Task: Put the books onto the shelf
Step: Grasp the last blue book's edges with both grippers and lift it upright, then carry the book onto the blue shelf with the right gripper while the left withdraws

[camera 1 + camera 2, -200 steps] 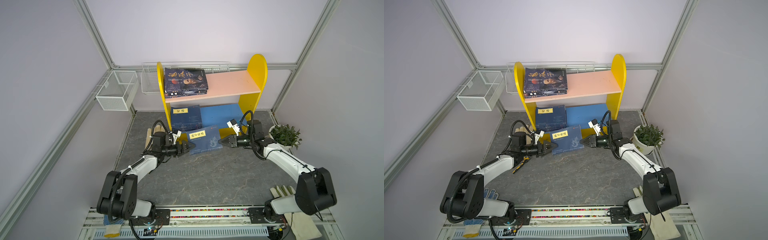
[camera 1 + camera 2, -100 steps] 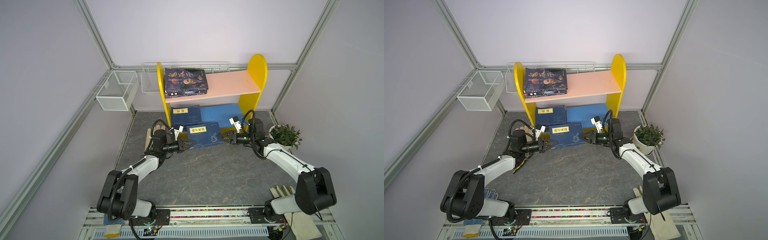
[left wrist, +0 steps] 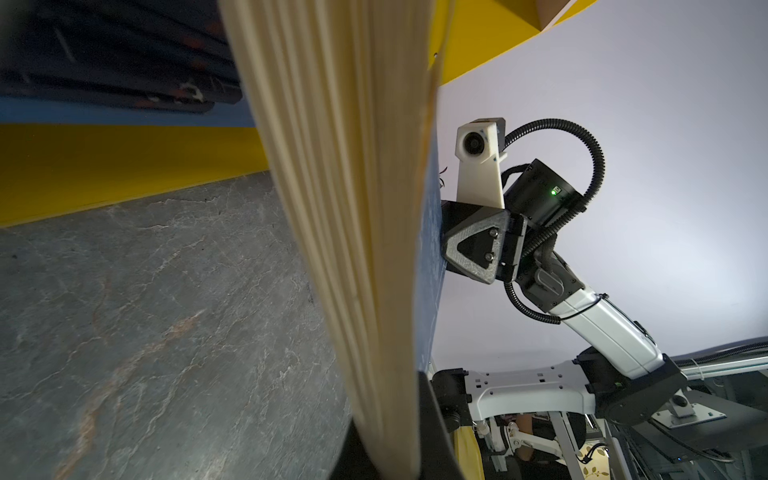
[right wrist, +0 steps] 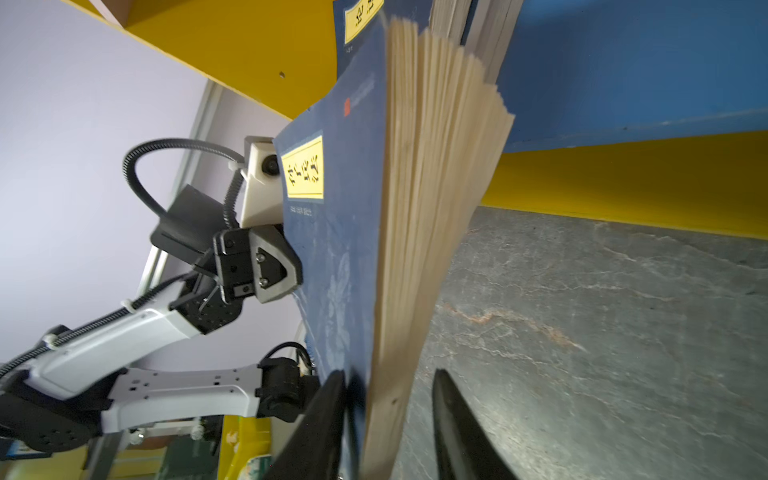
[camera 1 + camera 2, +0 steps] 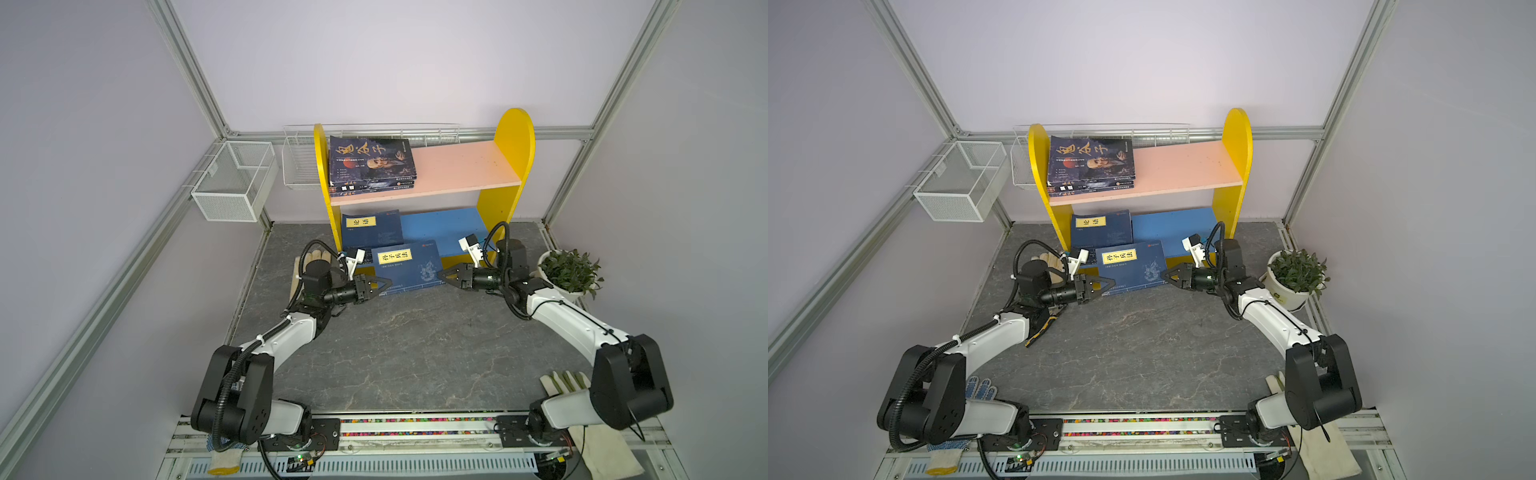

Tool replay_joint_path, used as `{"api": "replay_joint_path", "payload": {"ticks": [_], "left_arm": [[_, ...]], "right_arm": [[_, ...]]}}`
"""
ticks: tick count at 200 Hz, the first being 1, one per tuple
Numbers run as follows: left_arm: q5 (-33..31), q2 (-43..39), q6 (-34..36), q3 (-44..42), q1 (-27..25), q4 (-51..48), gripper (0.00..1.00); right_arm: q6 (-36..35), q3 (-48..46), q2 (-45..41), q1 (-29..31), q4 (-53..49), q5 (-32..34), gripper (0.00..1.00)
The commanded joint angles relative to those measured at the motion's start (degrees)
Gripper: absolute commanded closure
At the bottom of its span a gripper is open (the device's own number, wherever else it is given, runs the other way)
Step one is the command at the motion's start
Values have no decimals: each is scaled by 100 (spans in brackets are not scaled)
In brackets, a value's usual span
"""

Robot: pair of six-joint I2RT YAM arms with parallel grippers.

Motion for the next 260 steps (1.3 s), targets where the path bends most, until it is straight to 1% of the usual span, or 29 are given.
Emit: {"api": "replay_joint_path", "payload": {"ticks": [1,12,27,38,51,61,76,93,123,135,156,166,175,192,205,218,232,246,260], "left_arm": [[-36,-97,-15,-48,-14,311,100],[-45,-78,-10,-57,-15,290,100],[-62,-68,55,-47,-16,189,100],[-51,-96,115,-40,-14,126,76],[-38,-137,188,-49,-12,53,55],[-48,-189,295,-56,-15,-94,45],[-185,-332,541,-73,1,-457,37],[-392,-552,741,-159,54,-706,34],[-532,-935,829,-465,327,-710,33],[-646,-1013,753,-571,474,-798,33],[-1148,-1076,603,-682,861,-1250,33],[-1414,-1183,410,-866,1096,-1179,33],[-1777,-1391,276,-1099,1292,-1115,33],[-2872,-1951,199,-1406,1500,-1588,33],[-3752,-2430,160,-1583,1508,-2011,33],[-4437,-2871,52,-1749,1508,-2311,33],[-4804,-3241,50,-1864,1508,-2508,32],[-4868,-3407,115,-1882,1508,-2660,32],[-4800,-3396,153,-1872,1507,-2749,32]], "right_arm": [[188,-92,-84,32,438,-262,79],[206,-84,-122,38,498,-256,84],[235,-51,-168,38,587,-290,88],[254,-39,-201,28,638,-295,90],[321,-39,-241,-4,751,-291,91],[443,-60,-268,-39,939,-302,91],[662,-65,-298,-115,1283,-323,92],[883,21,-274,-173,1590,-316,92],[1077,361,-42,-165,1894,-204,92],[944,559,98,-110,1792,-55,92],[487,1070,414,83,1302,387,92],[296,1329,603,182,1063,601,92],[218,1551,802,255,899,755,92],[221,1843,1138,387,873,946,92],[171,2106,1376,488,784,1036,92],[175,2350,1610,560,753,1073,91],[216,2574,1858,613,843,1054,91],[246,2792,2087,675,847,1034,91],[273,2989,2283,718,848,994,91]]}}
